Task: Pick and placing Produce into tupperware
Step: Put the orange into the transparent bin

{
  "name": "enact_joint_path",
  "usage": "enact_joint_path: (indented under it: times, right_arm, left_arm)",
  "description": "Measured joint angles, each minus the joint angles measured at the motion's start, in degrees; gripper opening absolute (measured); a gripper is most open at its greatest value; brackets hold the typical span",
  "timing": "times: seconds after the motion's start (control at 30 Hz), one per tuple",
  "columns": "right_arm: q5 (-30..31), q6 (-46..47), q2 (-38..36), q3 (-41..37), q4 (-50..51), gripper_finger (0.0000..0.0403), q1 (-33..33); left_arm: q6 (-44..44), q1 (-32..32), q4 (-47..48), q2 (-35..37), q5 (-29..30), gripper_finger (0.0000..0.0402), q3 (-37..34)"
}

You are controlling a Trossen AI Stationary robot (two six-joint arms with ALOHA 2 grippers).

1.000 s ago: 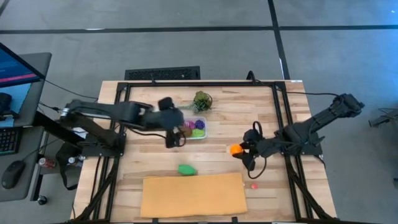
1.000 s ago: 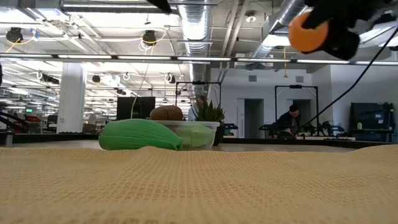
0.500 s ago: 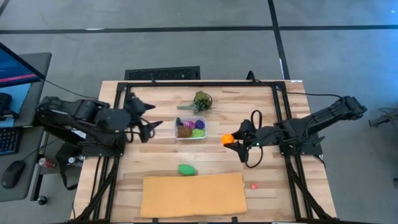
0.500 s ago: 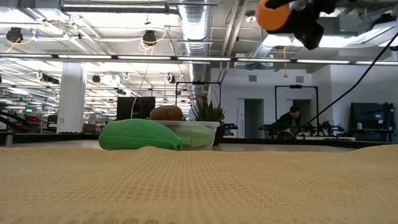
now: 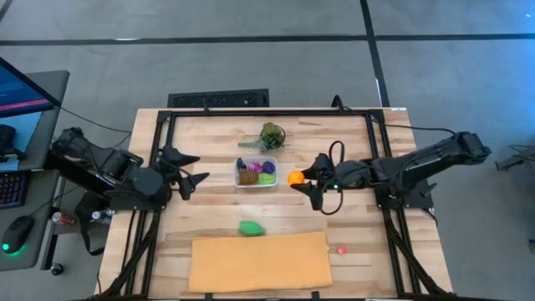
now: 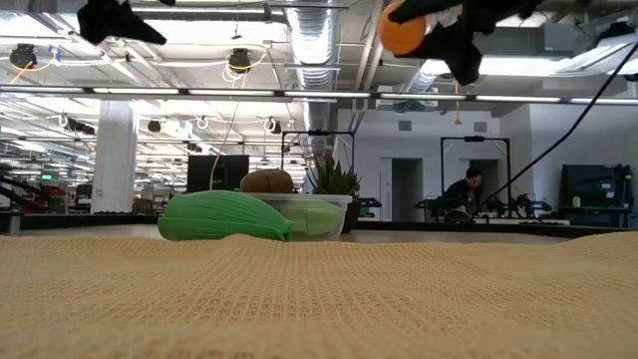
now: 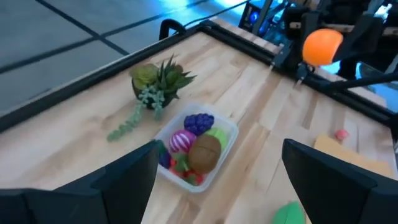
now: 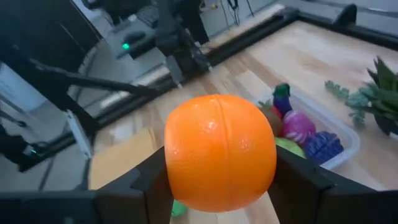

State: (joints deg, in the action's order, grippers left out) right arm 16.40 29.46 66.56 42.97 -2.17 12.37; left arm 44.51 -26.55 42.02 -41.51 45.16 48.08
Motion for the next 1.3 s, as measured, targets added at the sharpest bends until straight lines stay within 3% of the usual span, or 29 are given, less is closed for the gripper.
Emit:
enact_joint_path:
  times: [0.37,0.77,1.3]
  right_arm:
    - [-0.1,-1.6,12.6,-0.1,-11.9,0.0207,-5.0]
    - [-4.5,0.5,25.2,0.0,-22.7,0.0206,-10.2]
    - [-12.2,0.5,36.8,9.9,-20.2,0.0206,-16.5]
  left_arm:
    - [5.7,-1.9,-6.6,2.2,2.1,0.0332,-8.6]
    - [6.8,-1.9,-7.2,2.2,2.0,0.0332,-9.0]
    - [6.9,-1.9,-6.8,2.2,2.1,0.0332,-9.0]
